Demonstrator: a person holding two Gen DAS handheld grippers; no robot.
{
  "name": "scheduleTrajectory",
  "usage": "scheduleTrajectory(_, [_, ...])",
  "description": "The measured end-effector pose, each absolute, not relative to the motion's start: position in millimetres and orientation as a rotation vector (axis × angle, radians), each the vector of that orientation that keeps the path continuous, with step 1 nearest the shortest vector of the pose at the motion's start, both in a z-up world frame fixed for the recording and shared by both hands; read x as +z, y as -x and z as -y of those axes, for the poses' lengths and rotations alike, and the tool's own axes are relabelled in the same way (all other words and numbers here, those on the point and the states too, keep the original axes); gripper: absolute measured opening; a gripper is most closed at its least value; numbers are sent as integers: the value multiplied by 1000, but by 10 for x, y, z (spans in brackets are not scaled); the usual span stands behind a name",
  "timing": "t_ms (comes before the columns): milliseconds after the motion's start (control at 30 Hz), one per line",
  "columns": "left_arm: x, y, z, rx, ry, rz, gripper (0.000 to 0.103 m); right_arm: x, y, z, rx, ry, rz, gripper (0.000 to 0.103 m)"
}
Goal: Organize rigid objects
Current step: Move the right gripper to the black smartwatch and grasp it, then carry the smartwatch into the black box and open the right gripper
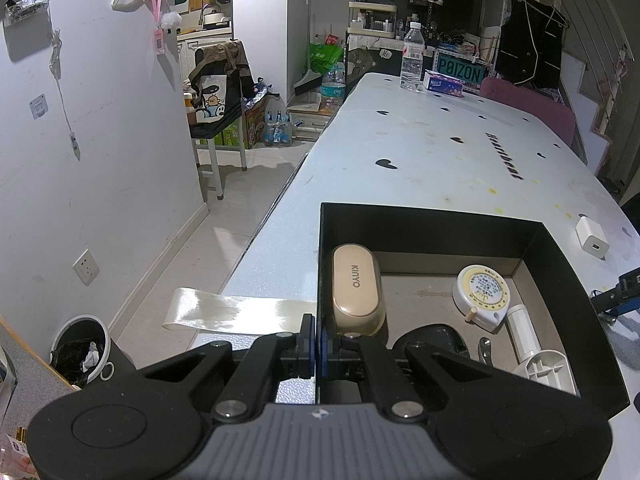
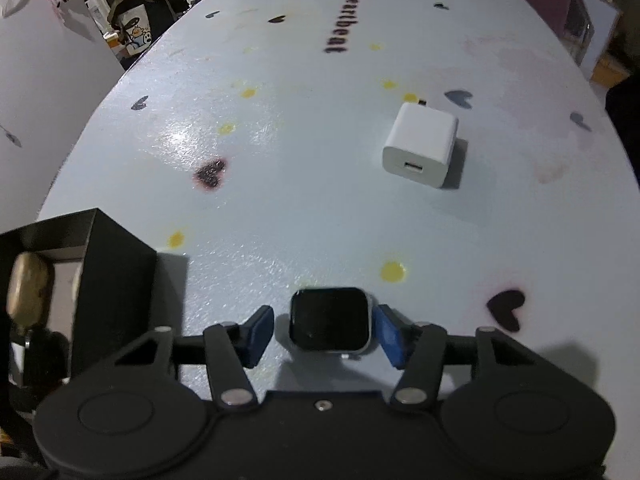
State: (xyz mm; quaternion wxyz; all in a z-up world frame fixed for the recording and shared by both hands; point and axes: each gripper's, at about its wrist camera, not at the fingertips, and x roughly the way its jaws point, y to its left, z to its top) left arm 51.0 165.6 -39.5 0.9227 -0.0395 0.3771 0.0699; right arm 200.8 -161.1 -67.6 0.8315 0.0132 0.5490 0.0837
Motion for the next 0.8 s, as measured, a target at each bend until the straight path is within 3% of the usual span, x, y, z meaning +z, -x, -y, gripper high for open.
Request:
scheduleTrajectory(133, [-395,-510,-1656,144,81,-774,2,-681,-1977,1535,166,50,-1147,49])
scheduleTrajectory(300, [-395,-510,-1658,143,81,-774,2,-612,-1948,1557,167,52,-1112,48])
scheduleTrajectory(600, [-395,-510,-1656,144,80,-774,2,83,-1542,1447,396,-124,-850,48])
scheduleTrajectory(800, [-398,-504,-1659,144,80,-775,2,114,-1260,745,706,92,-826,48])
